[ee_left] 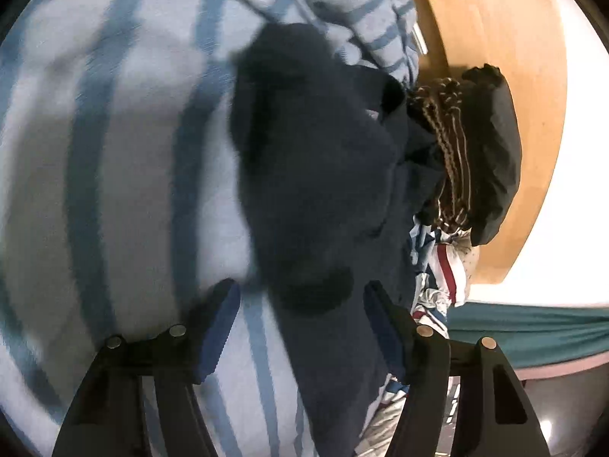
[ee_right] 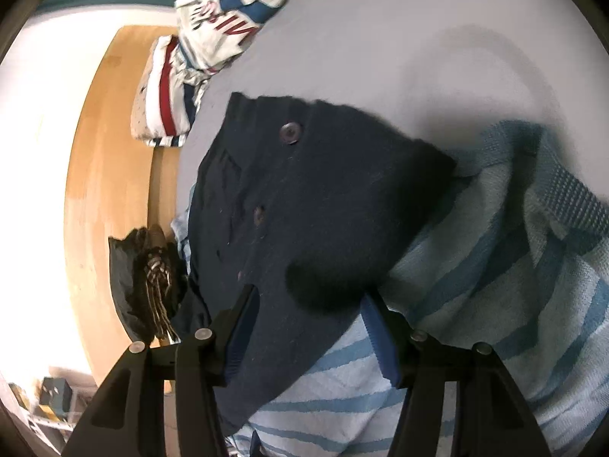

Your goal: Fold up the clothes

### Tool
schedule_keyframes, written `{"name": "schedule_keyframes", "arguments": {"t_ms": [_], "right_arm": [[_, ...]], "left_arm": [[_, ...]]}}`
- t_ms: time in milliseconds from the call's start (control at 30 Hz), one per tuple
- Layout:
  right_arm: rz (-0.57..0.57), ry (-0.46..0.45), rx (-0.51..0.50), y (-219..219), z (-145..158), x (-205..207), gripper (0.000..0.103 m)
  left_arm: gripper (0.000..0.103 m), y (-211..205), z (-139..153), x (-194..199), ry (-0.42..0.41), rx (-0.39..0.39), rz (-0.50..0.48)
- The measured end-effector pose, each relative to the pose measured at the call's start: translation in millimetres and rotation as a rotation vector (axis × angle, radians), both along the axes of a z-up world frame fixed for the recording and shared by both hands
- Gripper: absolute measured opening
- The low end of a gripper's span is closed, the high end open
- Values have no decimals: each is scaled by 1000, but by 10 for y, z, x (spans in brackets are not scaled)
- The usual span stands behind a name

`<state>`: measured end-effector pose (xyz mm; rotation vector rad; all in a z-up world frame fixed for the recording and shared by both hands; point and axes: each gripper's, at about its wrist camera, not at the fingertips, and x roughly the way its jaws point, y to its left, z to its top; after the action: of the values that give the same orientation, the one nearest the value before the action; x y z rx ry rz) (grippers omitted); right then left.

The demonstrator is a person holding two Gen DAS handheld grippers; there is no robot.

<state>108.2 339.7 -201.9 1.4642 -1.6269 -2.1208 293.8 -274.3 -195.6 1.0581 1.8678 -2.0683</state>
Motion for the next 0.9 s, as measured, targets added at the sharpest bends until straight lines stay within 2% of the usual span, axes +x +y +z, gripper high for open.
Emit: {"name": "schedule_keyframes", "arguments": {"t_ms": [100, 233, 267, 333, 367, 500, 600, 633, 700, 767, 800, 900], "right_arm": [[-11, -47, -13, 1, -144, -19, 55], [-35, -41, -5, -25, -176, -49, 55], [-30, -37, 12, -51, -150, -88, 56], [-18, -29, 43, -96, -93, -185, 56], [-8, -30, 61, -122, -73, -235, 56], [43, -38, 115, -235, -68, -423, 61], [71, -42, 142, -298, -102, -489, 60], [81, -47, 159, -309, -96, -494, 58], [93, -76, 192, -309, -87, -489, 39], [78, -107, 187, -271, -95, -468, 31], [69, -129, 182, -258, -90, -459, 26], [65, -171, 226, -286, 7, -464, 20]], "left_arm": [[68, -12, -15, -108, -15, -25, -6], [68, -2, -13, -190, -32, -63, -1], [64, 6, -7, -205, -35, -74, 2], [49, 8, 3, -255, -62, -105, -10], [49, 6, -10, -281, -87, -114, -26], [49, -11, -52, -338, -91, -90, -5], [40, 8, -28, -352, -108, -122, -21], [36, 14, -18, -355, -114, -134, -27], [28, 14, -26, -308, -104, -115, -12], [19, 14, -34, -261, -94, -96, 3], [18, 14, -26, -244, -102, -91, 6], [16, 22, 56, -227, -127, -116, -21]]}}
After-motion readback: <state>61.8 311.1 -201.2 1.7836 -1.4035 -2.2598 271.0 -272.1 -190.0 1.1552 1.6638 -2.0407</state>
